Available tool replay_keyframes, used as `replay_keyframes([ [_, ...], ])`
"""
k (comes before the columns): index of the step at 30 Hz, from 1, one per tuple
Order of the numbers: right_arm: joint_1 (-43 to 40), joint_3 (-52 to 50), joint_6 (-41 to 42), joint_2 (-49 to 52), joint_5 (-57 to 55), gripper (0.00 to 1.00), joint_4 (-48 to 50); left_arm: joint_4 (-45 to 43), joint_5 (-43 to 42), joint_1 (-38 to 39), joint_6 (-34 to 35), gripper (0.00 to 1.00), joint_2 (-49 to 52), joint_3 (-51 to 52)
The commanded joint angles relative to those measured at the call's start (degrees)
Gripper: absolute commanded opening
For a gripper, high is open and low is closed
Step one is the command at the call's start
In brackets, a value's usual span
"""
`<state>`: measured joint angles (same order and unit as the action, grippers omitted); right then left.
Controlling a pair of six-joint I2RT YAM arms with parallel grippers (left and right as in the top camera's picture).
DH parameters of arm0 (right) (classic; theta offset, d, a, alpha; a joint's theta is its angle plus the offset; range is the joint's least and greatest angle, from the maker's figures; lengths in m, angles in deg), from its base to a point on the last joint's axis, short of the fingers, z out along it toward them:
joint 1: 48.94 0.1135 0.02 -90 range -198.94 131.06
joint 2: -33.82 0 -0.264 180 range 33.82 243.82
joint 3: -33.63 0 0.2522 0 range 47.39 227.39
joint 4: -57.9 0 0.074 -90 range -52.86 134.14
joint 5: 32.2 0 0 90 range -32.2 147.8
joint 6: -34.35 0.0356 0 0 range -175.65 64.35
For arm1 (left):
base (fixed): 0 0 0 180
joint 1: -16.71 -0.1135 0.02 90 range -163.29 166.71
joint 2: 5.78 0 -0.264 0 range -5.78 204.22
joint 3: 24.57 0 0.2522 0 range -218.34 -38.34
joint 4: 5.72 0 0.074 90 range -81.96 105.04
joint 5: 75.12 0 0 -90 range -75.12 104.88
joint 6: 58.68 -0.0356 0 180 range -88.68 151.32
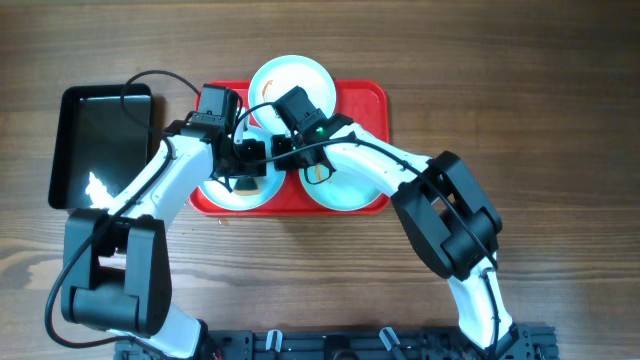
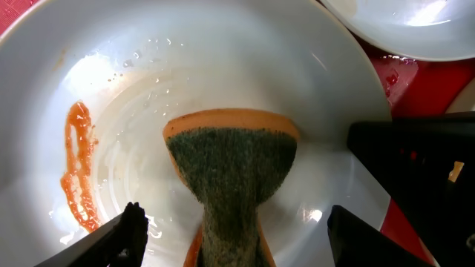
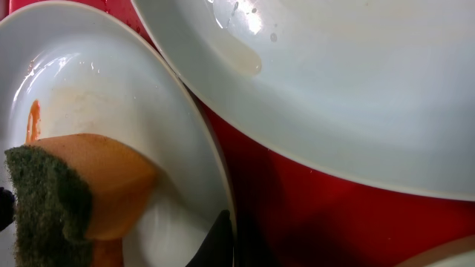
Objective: Clean dirty plates on tray and stack at the side
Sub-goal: 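Scrub the lower-left plate with the sponge while the right gripper holds it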
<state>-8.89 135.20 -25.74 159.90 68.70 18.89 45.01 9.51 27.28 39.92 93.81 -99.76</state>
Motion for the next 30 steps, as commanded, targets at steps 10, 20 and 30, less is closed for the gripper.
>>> replay_keyframes([
  [10,0.3,0.6,-1.3,1.4,-0.6,0.04,-0.9,-1.1,1.0,0.3,-0.9,0.63,4.2,0.2],
  [20,0.3,0.6,-1.4,1.4,-0.7,0.04,-0.9,0.7,1.0,0.3,-0.9,0.56,3.0,-1.7],
  [30,0.3,0.6,-1.4,1.4,-0.6,0.04,-0.9,1.6,2.9,0.4,-0.9,0.5,1.8,-1.7],
])
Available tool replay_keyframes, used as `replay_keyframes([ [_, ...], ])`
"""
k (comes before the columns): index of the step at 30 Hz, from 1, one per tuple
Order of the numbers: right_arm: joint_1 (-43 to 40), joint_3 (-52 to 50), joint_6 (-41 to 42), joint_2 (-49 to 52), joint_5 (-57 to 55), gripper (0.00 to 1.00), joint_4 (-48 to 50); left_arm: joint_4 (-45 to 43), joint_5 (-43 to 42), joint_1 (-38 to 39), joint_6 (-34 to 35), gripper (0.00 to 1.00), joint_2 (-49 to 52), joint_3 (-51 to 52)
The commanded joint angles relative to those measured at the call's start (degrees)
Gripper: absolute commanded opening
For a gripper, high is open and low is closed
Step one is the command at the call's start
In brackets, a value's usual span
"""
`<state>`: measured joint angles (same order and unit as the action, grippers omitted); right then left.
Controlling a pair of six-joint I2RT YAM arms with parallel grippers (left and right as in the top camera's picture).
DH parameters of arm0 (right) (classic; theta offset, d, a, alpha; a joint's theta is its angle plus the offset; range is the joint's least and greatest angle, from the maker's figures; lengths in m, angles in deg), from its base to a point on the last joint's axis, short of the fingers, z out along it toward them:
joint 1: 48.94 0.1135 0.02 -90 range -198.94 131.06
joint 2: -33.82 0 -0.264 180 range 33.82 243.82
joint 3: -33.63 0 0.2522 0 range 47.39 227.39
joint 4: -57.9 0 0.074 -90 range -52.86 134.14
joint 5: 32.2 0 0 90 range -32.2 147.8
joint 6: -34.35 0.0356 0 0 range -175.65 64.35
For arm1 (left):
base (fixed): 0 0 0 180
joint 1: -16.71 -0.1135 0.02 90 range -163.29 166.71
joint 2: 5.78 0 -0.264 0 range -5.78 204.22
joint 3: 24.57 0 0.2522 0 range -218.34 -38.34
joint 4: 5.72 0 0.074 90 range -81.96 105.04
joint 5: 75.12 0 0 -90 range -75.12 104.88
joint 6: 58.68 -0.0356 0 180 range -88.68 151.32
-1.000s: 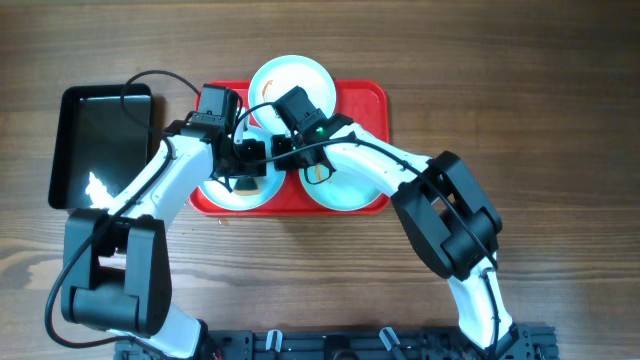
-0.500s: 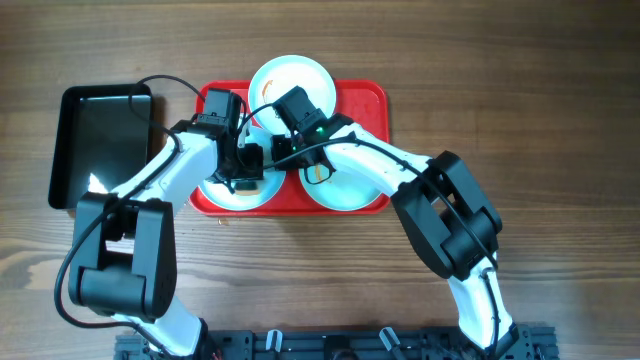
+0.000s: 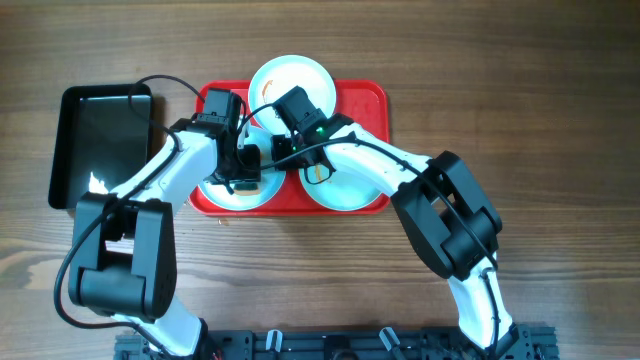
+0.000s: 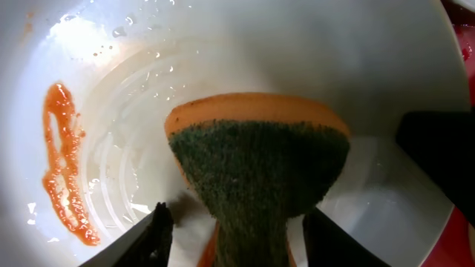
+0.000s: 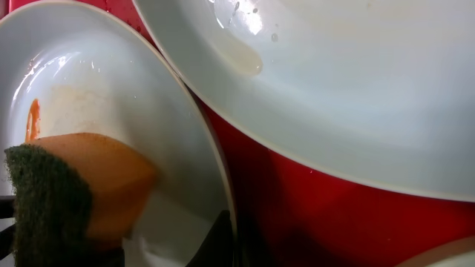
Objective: Clean dirty plates on tray and stack at the side
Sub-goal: 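Scrub the lower-left plate with the sponge while the right gripper holds it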
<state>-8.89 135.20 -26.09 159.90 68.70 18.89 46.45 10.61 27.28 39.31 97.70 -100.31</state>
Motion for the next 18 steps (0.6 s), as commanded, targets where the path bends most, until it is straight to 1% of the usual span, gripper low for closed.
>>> replay_keyframes([
  [1,0.3,0.6,-1.0,1.4,-0.6,0.04,-0.9,0.2,2.1,0.4,-0.3,0.49,-2.3,-1.2],
  [3,0.3,0.6,-1.0,1.4,-0.6,0.04,-0.9,0.2,2.2,0.5,-0.3,0.46,-2.3,-1.2],
  [4,0.3,0.6,-1.0,1.4,-0.6,0.04,-0.9,0.2,2.2,0.6,-0.3,0.43,-2.3,-1.2],
  [5,0.3,0.6,-1.0,1.4,-0.6,0.04,-0.9,0.2,2.3,0.8,-0.3,0.37,-2.3,-1.2],
  [7,0.3,0.6,-1.1,1.4,-0.6,0.04,-0.9,0.2,2.3,1.3,-0.3,0.18,-2.3,-1.2],
  [8,0.3,0.6,-1.0,1.4,-0.7,0.04,-0.9,0.2,2.3,1.5,-0.3,0.11,-2.3,-1.2],
  [9,0.3,0.6,-1.0,1.4,-0.7,0.04,-0.9,0.2,2.3,1.7,-0.3,0.08,-2.3,-1.2],
  [15,0.3,0.6,-1.0,1.4,-0.7,0.04,-0.9,0.1,2.3,2.4,-0.3,0.04,-2.3,-1.2],
  [18,0.3,0.6,-1.0,1.4,-0.7,0.04,-0.9,0.1,2.2,2.4,-0.2,0.04,-2.3,-1.2],
])
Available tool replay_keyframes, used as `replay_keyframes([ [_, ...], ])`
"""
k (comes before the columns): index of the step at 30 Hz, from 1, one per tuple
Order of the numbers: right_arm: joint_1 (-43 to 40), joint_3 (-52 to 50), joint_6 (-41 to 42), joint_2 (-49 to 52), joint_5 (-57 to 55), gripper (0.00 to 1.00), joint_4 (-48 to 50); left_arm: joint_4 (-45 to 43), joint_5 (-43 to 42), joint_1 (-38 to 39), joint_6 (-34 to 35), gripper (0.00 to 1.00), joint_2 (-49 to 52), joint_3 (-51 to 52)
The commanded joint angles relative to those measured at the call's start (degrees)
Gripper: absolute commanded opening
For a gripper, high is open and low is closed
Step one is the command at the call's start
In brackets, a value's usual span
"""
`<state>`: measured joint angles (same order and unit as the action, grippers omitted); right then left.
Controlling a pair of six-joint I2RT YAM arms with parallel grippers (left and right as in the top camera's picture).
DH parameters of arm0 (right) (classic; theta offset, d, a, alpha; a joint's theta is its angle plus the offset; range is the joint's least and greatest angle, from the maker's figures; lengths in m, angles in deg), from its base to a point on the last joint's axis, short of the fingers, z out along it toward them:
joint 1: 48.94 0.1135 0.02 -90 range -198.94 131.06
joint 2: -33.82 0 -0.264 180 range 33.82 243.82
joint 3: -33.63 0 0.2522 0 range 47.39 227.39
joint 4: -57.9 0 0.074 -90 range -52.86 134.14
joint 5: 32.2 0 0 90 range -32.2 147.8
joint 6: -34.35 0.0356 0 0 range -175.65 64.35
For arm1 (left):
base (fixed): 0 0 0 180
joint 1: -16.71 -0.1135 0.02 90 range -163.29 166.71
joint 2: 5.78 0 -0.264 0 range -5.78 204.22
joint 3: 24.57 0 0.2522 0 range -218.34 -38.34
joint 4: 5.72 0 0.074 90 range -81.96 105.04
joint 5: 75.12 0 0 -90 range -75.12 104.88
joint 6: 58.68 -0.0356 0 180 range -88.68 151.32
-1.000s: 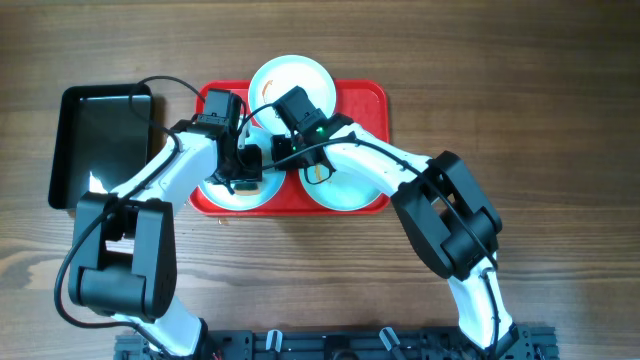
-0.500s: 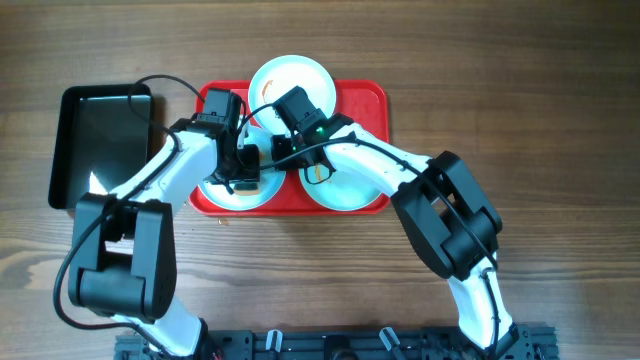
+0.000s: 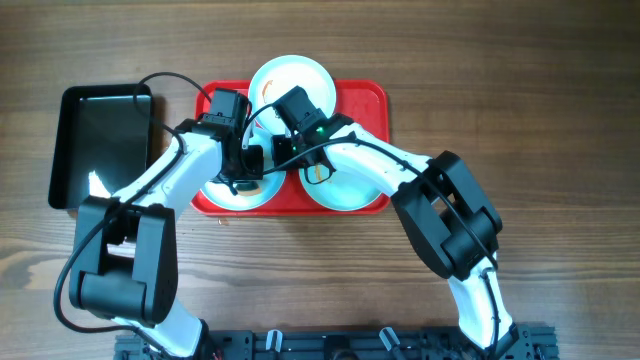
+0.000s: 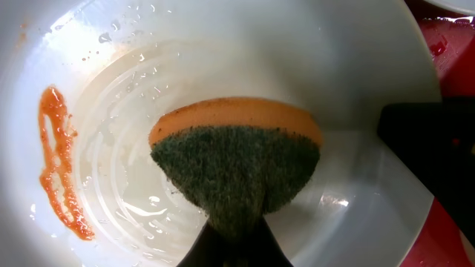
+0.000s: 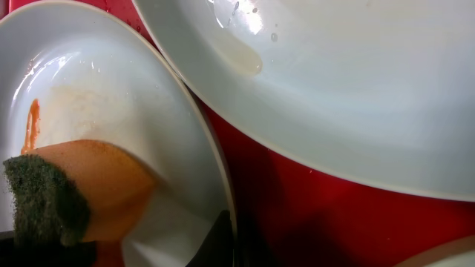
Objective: Clean dirty plates on tray and stack at the side
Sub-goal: 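Scrub the lower-left plate with the sponge while the right gripper holds it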
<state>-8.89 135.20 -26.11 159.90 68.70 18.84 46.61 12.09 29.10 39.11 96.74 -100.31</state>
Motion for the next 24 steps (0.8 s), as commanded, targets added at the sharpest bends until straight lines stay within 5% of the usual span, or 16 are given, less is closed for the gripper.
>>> replay_keyframes([
  [1,0.3,0.6,-1.0,1.4,-0.6,0.04,-0.9,-0.1,0.7,0.6,0.0,0.04,-1.4,-1.1],
  [24,0.0,0.6,-1.2,1.4,-0.6,0.04,-1.3,-3.8,5.4,-15.5,1.6,0.04,-1.1,2.0],
])
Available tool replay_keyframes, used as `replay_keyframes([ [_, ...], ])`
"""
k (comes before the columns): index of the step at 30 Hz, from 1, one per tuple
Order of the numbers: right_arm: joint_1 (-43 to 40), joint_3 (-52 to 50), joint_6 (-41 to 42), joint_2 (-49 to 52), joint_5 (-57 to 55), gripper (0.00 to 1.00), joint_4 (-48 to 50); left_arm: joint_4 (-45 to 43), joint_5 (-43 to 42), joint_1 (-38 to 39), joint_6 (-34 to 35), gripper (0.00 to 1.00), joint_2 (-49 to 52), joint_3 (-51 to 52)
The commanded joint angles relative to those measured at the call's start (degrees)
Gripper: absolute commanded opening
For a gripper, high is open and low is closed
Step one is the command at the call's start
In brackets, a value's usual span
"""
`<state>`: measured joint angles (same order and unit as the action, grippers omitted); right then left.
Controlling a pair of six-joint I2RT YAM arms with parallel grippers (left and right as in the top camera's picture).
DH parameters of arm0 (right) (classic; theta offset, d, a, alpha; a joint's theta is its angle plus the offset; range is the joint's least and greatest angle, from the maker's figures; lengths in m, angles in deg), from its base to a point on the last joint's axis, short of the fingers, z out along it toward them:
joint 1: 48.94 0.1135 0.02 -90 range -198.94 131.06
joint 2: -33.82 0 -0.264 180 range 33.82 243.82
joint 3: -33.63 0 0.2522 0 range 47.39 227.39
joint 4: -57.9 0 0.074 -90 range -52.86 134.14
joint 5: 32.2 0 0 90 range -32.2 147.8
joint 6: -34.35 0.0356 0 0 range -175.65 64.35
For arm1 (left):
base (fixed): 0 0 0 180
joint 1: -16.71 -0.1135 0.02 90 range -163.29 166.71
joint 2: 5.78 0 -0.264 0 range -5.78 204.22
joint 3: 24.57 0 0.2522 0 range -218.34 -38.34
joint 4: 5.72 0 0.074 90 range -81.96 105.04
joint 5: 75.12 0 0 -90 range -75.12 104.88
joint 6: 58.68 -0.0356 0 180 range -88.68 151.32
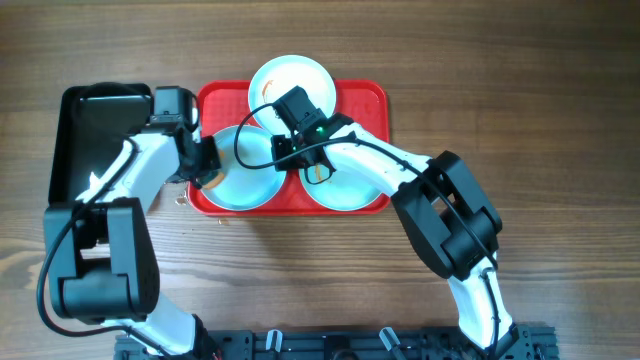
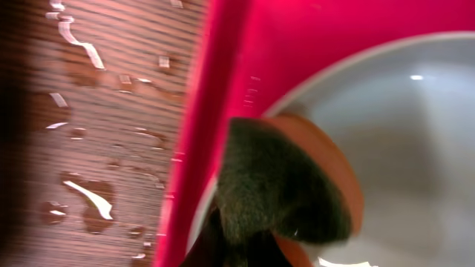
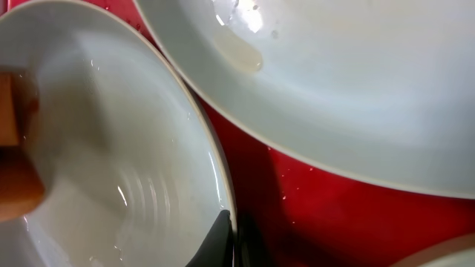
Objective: Clean dirty plates on tray and stack at the side
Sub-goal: 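Scrub the lower-left plate with the sponge while the right gripper holds it, then lift the sponge with the left gripper and move it toward the black tray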
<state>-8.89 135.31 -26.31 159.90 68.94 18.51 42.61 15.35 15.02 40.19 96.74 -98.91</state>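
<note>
On the red tray (image 1: pixel 365 100) lie three white plates. My left gripper (image 1: pixel 200 163) (image 2: pixel 245 251) is shut on a green-and-orange sponge (image 2: pixel 286 185) at the left rim of the left plate (image 1: pixel 250 175) (image 3: pixel 119 178), right by the tray's raised edge (image 2: pixel 215 96). This plate's inside looks wet and white, with no red streak showing. My right gripper (image 1: pixel 283 150) (image 3: pixel 228 239) is shut on that plate's right rim. The far plate (image 1: pixel 290 78) (image 3: pixel 349 81) has a pale smear. The right plate (image 1: pixel 345 190) carries a brown mark.
A black tray (image 1: pixel 100 140) lies left of the red one on the wooden table (image 1: pixel 520 120). Water drops (image 2: pixel 82 196) dot the wood beside the red tray's left edge. My two arms meet over the left plate.
My left gripper with the sponge has gone from the middle of the left plate to its left rim. The orange-red streak no longer shows there. My right gripper holds the rim as before.
First the sponge stood in the left plate between my left gripper's spread fingers, beside a red streak. The fingers were closer a second later, then shut on the sponge. Now the sponge is at the left rim and the streak is gone. My right gripper pinched the rim throughout.
</note>
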Motion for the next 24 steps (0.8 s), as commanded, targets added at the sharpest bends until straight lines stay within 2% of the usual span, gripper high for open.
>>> replay_keyframes([
  [1,0.0,0.5,-1.0,1.4,-0.9,0.04,-1.0,0.2,1.9,-1.3,0.6,0.04,-1.4,0.5],
  [12,-0.1,0.5,-0.9,1.4,-0.9,0.04,-0.7,0.7,-7.0,6.5,2.2,0.04,-12.5,-1.4],
  [24,-0.1,0.5,-0.9,1.4,-0.9,0.04,-0.8,-3.4,-7.8,8.3,5.7,0.04,0.2,-1.1],
])
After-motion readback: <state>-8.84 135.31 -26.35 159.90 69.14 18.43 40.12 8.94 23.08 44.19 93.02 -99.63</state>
